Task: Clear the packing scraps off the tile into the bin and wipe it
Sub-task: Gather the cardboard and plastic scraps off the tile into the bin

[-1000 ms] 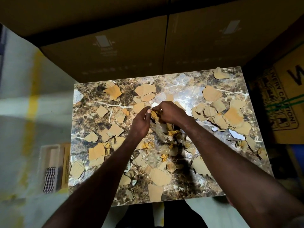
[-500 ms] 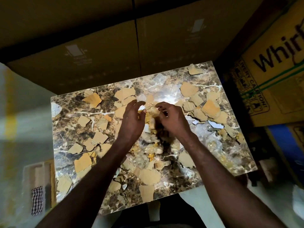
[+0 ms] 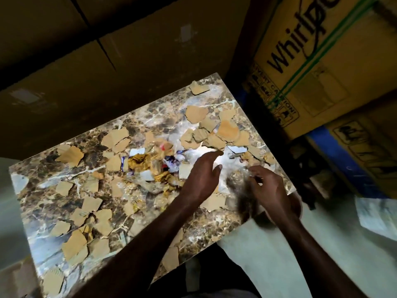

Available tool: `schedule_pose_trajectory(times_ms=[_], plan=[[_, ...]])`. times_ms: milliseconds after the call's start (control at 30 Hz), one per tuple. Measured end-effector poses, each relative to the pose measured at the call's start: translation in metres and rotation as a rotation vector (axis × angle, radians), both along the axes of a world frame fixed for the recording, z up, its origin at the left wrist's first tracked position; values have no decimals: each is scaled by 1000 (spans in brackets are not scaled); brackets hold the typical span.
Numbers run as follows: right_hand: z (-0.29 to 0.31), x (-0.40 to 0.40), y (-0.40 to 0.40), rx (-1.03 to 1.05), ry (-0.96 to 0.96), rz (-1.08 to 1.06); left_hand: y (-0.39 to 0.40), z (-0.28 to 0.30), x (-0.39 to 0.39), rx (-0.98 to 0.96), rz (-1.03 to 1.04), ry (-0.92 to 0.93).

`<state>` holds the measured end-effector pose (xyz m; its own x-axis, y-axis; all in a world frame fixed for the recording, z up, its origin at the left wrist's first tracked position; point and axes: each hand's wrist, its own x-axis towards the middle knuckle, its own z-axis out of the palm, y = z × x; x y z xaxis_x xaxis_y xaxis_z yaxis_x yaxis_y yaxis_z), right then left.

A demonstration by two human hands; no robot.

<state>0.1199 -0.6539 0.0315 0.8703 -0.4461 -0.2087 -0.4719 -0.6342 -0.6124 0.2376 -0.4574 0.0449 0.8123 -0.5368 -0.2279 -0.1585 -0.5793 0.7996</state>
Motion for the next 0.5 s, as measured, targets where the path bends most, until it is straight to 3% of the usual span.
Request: schedule_pose_trajectory(times_ms=[233, 400, 500], plan=[[-18, -9, -23, -44, 119, -86, -52, -55, -9, 146, -128, 11], [-43, -13, -26, -107, 268, 145, -82, -90, -7, 392, -365, 12], [-61, -19, -23, -171, 246, 186, -84, -97, -10, 389, -455, 33]])
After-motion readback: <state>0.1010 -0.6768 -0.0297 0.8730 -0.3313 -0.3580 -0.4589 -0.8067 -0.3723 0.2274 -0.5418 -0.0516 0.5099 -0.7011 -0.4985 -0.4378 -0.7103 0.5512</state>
